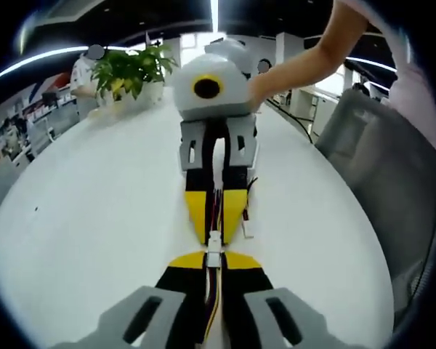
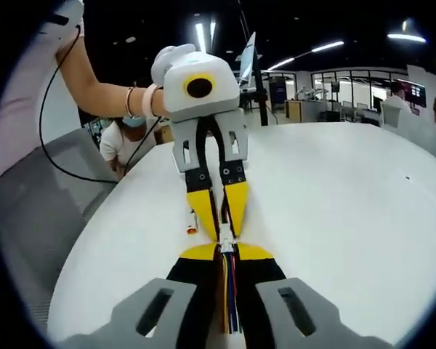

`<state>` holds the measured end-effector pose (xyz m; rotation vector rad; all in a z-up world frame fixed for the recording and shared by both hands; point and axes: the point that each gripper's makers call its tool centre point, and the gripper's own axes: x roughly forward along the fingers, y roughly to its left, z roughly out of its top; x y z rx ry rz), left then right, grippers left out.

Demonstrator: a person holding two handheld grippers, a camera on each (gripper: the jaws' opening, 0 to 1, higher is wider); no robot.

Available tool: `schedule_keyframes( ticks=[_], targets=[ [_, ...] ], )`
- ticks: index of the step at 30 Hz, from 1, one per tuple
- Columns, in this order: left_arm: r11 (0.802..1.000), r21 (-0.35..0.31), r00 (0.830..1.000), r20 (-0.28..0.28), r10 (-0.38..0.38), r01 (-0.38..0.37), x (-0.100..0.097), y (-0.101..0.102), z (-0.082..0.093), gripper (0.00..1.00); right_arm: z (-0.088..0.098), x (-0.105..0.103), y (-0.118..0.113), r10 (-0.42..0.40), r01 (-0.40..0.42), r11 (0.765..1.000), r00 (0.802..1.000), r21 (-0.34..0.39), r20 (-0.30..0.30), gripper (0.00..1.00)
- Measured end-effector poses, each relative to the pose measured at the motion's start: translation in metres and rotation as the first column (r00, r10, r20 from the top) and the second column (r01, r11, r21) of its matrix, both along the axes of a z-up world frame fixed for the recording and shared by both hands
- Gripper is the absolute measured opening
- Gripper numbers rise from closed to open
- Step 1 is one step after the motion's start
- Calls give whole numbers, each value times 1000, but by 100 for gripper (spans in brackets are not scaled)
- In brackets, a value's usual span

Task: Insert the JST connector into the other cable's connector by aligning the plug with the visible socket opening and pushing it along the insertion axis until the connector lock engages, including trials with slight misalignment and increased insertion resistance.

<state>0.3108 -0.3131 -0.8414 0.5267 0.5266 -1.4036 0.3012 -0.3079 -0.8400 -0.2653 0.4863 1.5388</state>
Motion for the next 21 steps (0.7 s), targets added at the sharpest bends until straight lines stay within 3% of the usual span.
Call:
schedule_keyframes(
  ticks=[8,13,18,21],
  targets=[
    [998,-37,999,16,49,-48,5,4,13,8,-4,4,-5,-16,18,999,999,-47,43,17],
    [997,-44,998,7,69,-68,2,6,17,10,-5,2,-7,-30,34,997,998,-66,55,19],
    [992,-62,994,-16,113,-113,0,9,24,13,3,2,-8,-91,92,995,996,-40,21,22],
    [987,-88,991,-6,136,-136,0,9,31,17,10,3,-9,-109,109,994,994,-20,30,25]
  ],
)
